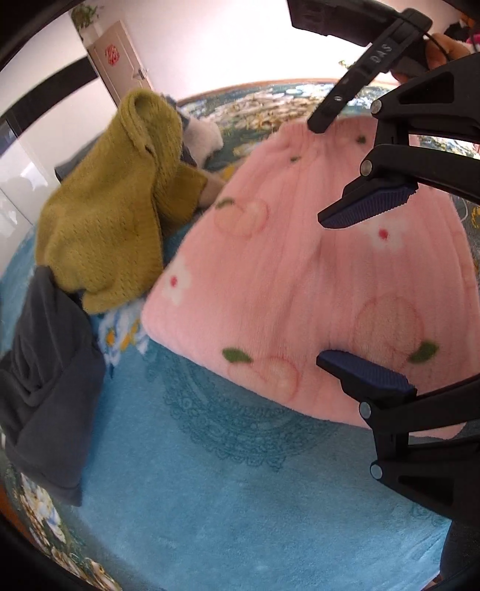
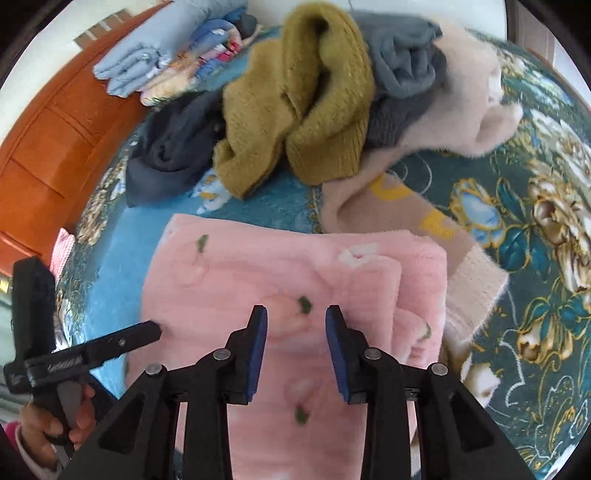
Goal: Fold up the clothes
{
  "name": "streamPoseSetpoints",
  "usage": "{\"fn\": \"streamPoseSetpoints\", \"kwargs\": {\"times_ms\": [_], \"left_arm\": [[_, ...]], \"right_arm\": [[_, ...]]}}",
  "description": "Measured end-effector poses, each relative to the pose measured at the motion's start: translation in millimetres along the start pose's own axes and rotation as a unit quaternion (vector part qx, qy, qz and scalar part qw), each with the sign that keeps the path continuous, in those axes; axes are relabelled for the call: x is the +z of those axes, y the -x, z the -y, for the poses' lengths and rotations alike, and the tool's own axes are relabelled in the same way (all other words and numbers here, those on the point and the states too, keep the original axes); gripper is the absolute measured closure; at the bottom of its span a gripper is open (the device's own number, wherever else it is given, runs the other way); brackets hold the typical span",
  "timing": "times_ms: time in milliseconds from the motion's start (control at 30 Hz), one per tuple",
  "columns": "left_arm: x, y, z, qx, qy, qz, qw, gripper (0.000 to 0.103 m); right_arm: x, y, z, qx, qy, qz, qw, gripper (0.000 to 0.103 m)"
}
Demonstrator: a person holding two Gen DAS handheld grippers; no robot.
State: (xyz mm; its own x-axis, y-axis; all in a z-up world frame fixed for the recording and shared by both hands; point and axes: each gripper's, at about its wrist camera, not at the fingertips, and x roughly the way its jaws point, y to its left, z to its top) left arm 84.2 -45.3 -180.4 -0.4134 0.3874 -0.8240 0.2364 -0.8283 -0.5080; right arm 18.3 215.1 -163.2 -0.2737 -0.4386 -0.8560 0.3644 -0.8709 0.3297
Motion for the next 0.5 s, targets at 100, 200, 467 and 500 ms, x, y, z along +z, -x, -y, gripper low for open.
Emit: {"fn": "streamPoseSetpoints", "kwargs": {"times_ms": [100,200,467,500], "left_arm": [[-2,0,5,-0.002,-0.01,-0.003,0.9999,0.031],[-4,-6,10,0.003,-0.02,-0.017,0.9996,0.031],[-2,3,14,-0.004,-0.014,0.01,0.9998,0.031],[0,11,9,0.003,0.003,0.036,0.9993,0.031]], "right_arm": [[-23,23,-3,0.024,-0.004,0.021,0.999,0.066],[-49,32,-4,0.035,-0.016,0.027,0.999,0.064],[-73,23,11,0.037,-0.072,0.011,0.997,0.063],[-70,28,11,0.035,-0.072,0.022,0.997,0.062]]}}
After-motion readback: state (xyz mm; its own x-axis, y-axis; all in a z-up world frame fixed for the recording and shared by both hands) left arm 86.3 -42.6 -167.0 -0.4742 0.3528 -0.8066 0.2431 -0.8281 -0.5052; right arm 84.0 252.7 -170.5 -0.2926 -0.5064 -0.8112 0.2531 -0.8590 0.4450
